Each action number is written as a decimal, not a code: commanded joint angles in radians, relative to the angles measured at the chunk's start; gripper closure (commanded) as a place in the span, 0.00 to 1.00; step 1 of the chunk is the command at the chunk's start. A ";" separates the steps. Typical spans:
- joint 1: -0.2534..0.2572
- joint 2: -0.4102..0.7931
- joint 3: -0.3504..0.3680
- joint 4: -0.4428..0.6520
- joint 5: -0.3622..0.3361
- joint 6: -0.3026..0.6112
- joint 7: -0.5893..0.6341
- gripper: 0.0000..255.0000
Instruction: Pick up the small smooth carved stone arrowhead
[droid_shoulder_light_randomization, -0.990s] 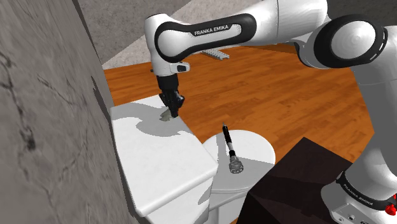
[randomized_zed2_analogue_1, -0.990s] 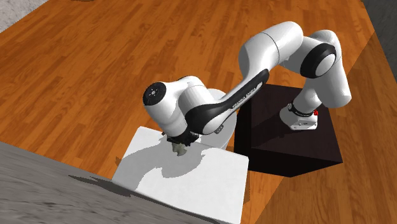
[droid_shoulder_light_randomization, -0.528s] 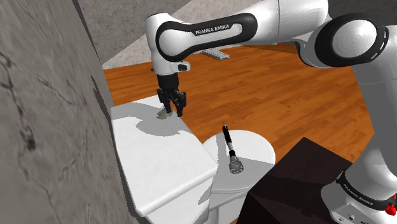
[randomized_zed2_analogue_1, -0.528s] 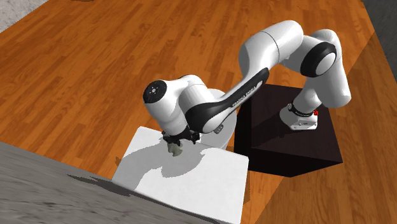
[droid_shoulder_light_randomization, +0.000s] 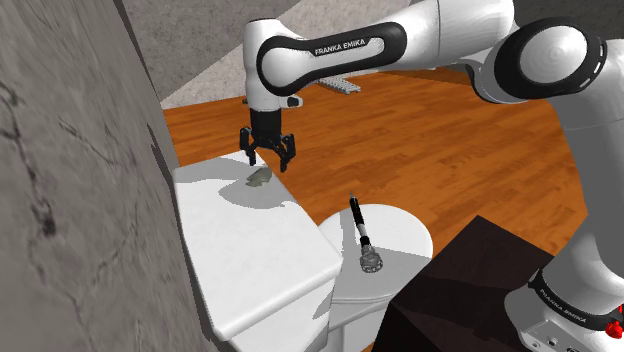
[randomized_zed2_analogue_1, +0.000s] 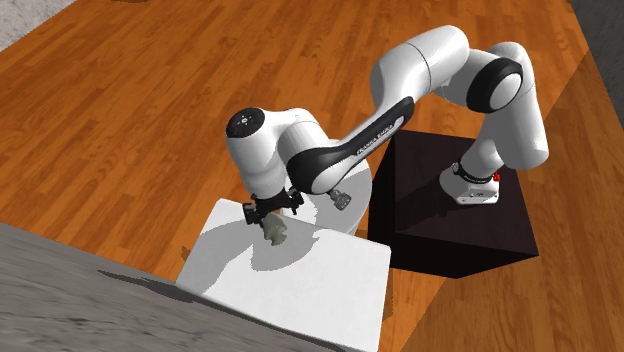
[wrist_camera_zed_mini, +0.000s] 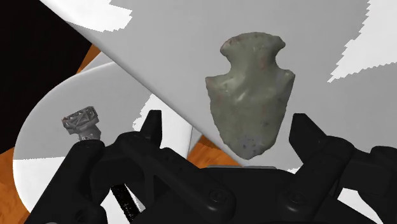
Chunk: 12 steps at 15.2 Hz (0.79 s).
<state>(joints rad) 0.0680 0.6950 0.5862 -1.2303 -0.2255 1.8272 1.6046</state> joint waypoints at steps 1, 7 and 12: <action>-0.003 0.007 -0.002 -0.016 -0.003 0.023 -0.005 0.00; -0.004 0.016 -0.005 -0.036 -0.008 0.051 -0.004 1.00; 0.005 0.029 -0.008 -0.018 -0.012 0.046 -0.002 1.00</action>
<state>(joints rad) 0.0713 0.7150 0.5813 -1.2412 -0.2367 1.8816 1.6019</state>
